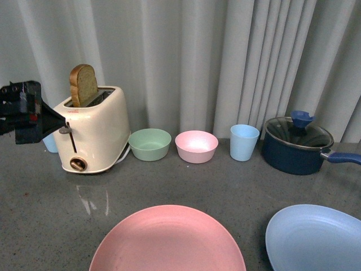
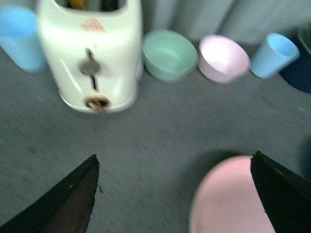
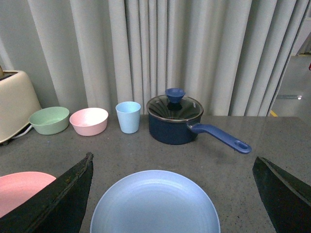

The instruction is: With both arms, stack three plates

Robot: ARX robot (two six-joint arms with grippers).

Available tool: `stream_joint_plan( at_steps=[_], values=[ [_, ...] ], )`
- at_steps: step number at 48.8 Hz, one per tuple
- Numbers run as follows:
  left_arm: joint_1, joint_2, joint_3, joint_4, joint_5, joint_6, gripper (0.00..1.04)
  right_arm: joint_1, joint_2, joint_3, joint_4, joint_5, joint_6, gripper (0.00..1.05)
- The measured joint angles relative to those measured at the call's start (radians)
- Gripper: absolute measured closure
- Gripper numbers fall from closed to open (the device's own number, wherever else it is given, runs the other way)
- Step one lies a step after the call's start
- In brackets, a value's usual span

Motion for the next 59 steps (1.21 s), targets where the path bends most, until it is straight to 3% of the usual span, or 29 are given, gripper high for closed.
stream_joint_plan(
  at_steps=[2,4,8,25,35,40,59],
  values=[
    [-0.008,0.012,-0.112,0.285,-0.13,0.022,0.23,0.0,0.0,0.0,0.0,0.0,0.0,0.07],
    [-0.007,0.005,-0.202,0.472,-0.176,0.03,0.32,0.0,0.0,0.0,0.0,0.0,0.0,0.07],
    [-0.003,-0.04,-0.285,0.632,-0.193,0.035,0.44,0.0,0.0,0.0,0.0,0.001,0.0,0.07],
    [-0.005,-0.258,-0.501,0.676,-0.192,0.047,1.01,0.0,0.0,0.0,0.0,0.0,0.0,0.07],
    [-0.003,-0.422,-0.603,0.613,-0.192,0.049,1.01,0.0,0.0,0.0,0.0,0.0,0.0,0.07],
    [-0.003,-0.447,-0.659,0.652,-0.193,0.049,1.01,0.0,0.0,0.0,0.0,0.0,0.0,0.07],
    [-0.003,-0.72,-0.717,0.433,-0.193,0.05,1.01,0.0,0.0,0.0,0.0,0.0,0.0,0.07]
  ],
)
